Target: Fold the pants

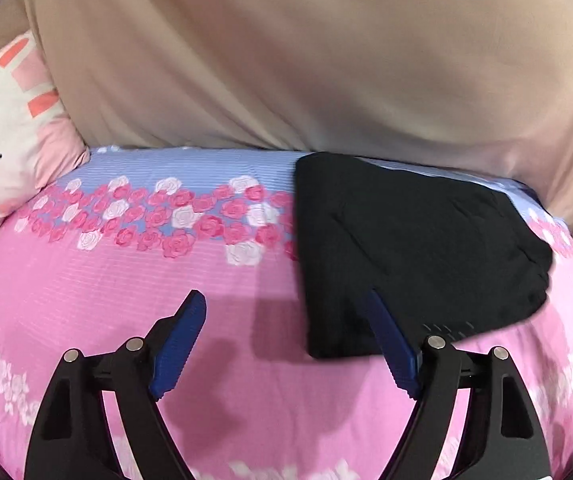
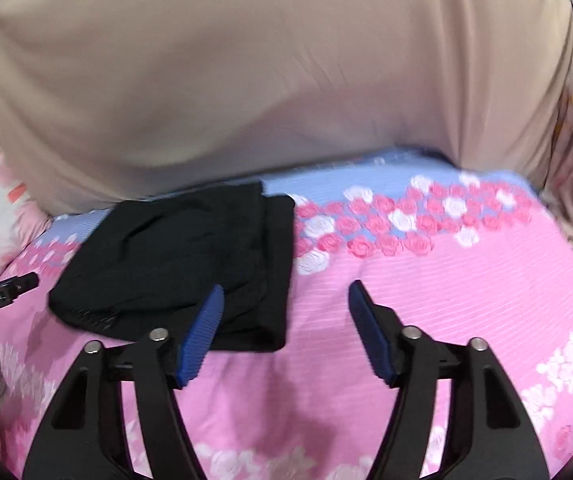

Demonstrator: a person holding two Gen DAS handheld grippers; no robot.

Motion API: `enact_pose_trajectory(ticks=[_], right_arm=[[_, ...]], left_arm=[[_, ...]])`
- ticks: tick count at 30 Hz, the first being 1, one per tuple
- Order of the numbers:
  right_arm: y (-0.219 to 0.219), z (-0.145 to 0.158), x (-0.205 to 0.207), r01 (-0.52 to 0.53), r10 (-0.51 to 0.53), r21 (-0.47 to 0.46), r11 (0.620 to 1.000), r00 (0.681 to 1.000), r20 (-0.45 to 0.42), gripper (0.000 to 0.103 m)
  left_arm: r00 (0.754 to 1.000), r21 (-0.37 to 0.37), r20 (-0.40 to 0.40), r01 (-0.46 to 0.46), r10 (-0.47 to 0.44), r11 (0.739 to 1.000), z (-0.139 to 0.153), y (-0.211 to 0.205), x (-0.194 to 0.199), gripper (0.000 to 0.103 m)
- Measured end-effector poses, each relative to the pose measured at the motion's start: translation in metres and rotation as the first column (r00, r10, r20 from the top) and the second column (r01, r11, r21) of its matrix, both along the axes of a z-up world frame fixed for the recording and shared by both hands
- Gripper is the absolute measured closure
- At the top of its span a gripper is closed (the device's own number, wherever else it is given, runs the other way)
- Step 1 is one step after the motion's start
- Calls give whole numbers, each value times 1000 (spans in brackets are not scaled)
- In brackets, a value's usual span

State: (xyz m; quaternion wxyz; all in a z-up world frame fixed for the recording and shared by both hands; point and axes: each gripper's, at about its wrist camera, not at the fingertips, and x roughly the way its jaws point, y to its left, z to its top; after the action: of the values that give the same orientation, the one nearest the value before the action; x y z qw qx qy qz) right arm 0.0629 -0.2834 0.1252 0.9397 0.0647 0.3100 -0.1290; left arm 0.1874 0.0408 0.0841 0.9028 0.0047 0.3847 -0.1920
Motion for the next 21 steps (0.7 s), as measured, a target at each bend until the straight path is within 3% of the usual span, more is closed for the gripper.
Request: enact_pose_trajectory(ticks=[4, 6, 8, 10, 17, 19, 21], right_arm=[[23, -2, 30, -64, 63, -31, 997, 997, -40, 67], [14, -32, 51, -33, 27, -40, 999, 990, -142, 69], [1, -58, 62, -8, 12, 18, 1000, 977, -214, 69], [-1, -56, 51, 13, -3, 58, 998, 985, -174, 69], [42, -17, -10, 26, -27, -47, 999, 999, -32, 65], [51, -19, -22, 35, -36, -57, 998, 999, -22, 61], [60, -25, -33, 43, -44, -59, 997, 999, -16, 49]], left_arm=[[996, 42, 44, 75, -77, 996, 15, -36, -24, 22], [994, 71, 52, 88, -91, 994, 14, -53, -29, 22], [993, 89, 28, 110, -112, 990, 6, -68, -28, 22], [994, 100, 1, 111, -111, 989, -4, -76, -28, 22], [992, 95, 25, 117, -120, 989, -6, -77, -48, 22], [993, 88, 33, 113, -116, 990, -6, -75, -58, 22], [993, 90, 38, 104, -108, 990, -7, -73, -71, 22]])
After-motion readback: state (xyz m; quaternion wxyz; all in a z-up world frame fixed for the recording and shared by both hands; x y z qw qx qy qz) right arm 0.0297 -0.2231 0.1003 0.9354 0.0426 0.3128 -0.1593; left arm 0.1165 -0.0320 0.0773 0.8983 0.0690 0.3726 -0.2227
